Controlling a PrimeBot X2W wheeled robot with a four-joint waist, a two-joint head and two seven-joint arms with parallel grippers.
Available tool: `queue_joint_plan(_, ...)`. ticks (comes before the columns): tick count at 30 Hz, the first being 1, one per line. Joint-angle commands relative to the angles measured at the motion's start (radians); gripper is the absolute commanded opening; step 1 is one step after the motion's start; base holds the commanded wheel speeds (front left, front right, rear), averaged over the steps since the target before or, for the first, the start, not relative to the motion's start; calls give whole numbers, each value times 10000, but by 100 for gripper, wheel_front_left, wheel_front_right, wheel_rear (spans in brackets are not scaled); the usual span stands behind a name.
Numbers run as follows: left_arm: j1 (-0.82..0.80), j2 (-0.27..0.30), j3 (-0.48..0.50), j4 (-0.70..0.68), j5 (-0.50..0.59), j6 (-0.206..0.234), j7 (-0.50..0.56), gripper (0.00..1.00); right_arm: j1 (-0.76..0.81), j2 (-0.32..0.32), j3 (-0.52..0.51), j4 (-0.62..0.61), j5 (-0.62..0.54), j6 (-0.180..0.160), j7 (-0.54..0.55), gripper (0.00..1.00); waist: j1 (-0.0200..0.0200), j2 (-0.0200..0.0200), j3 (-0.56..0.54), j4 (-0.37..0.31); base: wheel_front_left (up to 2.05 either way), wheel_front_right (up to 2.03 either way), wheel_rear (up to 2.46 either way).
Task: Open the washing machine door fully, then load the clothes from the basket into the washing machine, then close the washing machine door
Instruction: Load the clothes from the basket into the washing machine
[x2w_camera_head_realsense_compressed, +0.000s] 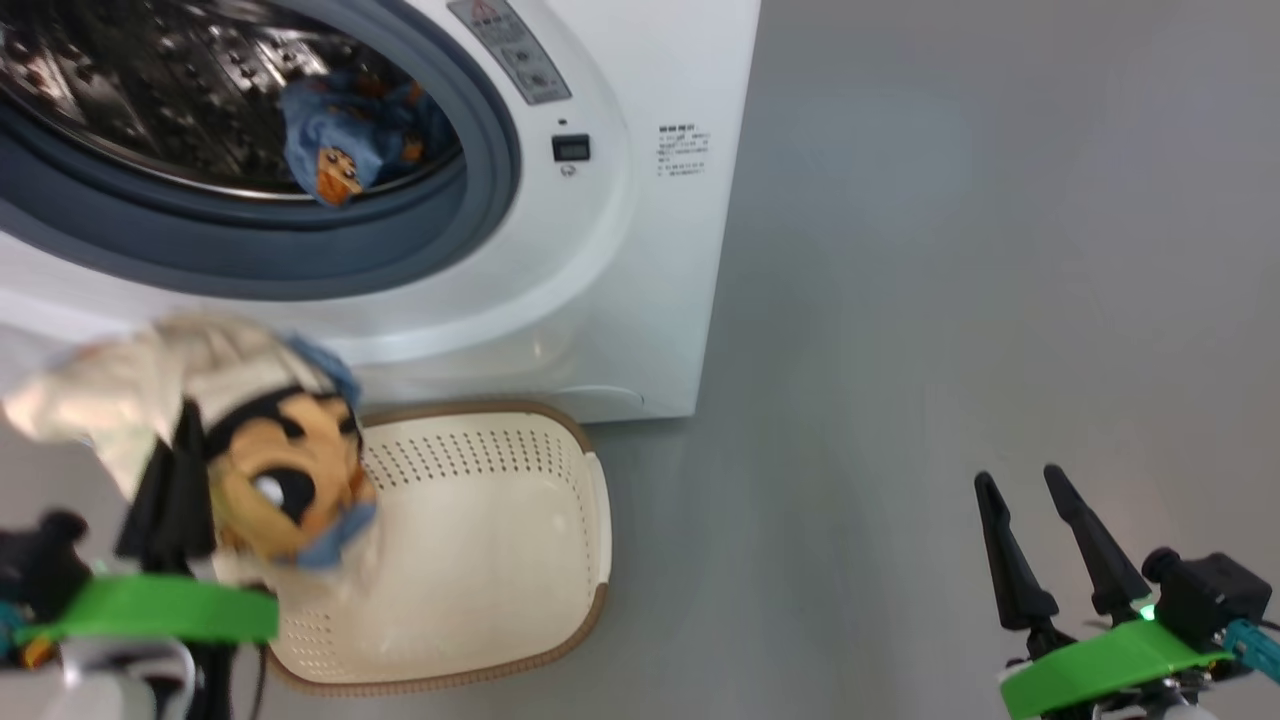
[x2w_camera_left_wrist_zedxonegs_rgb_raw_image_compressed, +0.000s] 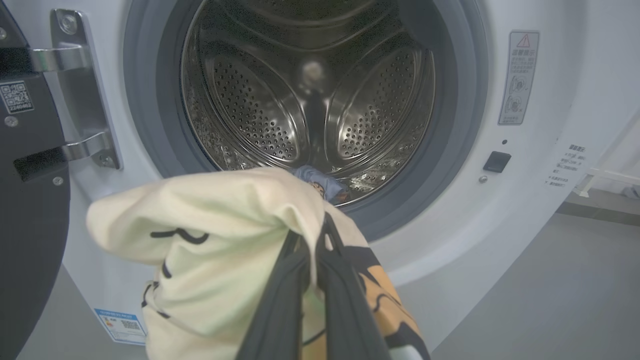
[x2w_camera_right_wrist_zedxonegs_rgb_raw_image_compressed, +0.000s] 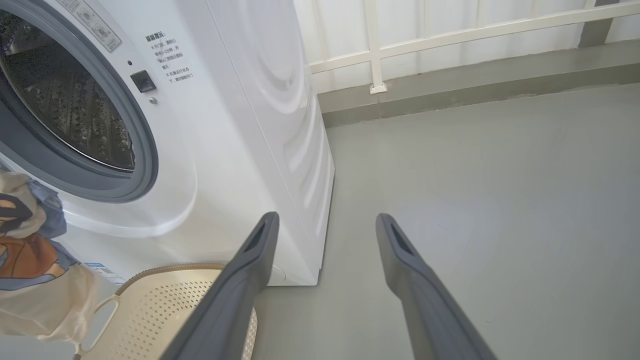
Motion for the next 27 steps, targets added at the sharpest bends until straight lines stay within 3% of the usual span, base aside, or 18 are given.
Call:
queue_joint_plan(1,-550,343,418,-285,132,-14,-135,0,-276,-28,207,-265,-90,16,-49,100,0,-1,389,-170,0,0,0)
queue_joint_plan(14,-4773,1598,559,1733,-109,-14,-135,0,-1386,400,388,-356,-155,16,-49,100,0,-1,2205,-981,0,0,0)
queue_joint_plan(16,-5681,1956,388,2603,-117,-14,-135,0,-1589,511,438,-364,-166,16,-49,100,0,-1,2515,-1225,0,0,0)
queue_joint_plan(27,-8198,2757,-806,5665,-504,-14,-135,0,-1905,753,733,-379,-148,16,-49,100,0,-1,3106,-1893,0,0,0)
